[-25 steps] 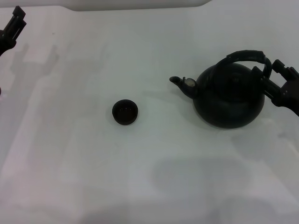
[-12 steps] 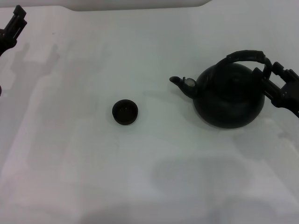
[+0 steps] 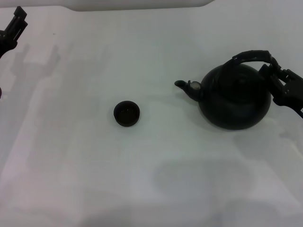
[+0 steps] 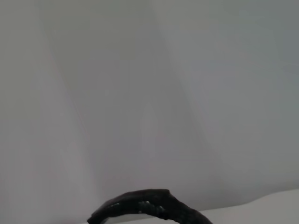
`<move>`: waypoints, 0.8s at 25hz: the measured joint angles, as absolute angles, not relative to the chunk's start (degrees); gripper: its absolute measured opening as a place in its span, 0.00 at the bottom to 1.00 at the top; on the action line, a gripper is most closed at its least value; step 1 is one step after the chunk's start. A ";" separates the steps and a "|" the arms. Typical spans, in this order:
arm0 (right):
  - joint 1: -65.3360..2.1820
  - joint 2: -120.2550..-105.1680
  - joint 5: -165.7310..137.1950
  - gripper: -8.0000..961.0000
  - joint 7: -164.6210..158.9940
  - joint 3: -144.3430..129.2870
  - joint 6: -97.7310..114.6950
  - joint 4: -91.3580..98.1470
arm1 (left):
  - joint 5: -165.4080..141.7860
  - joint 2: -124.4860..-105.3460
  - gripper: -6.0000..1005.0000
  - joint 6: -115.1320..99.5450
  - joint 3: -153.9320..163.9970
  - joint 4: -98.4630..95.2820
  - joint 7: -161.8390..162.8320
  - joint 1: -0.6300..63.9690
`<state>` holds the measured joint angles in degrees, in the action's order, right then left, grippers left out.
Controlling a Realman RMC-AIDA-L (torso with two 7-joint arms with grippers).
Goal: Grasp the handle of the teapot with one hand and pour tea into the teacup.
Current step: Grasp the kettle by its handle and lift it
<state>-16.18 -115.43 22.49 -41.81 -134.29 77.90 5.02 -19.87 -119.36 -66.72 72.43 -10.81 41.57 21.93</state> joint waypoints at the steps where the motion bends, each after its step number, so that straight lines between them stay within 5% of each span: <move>1: -16.17 -115.41 22.49 0.42 -41.81 -134.29 77.89 5.18 | -19.87 -119.36 0.86 -66.72 72.42 -10.79 41.58 21.92; 4: -16.17 -115.46 22.57 0.27 -41.81 -134.29 77.91 5.56 | -19.87 -119.36 0.86 -66.72 72.43 -10.73 41.58 21.90; 20: -17.79 -115.41 22.51 0.24 -39.61 -134.30 78.98 8.99 | -19.86 -119.36 0.86 -67.15 72.16 -9.55 41.57 21.90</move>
<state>-17.79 -115.41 22.51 -39.61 -134.30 78.98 8.99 -19.86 -119.36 -67.15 72.15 -9.55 41.57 21.90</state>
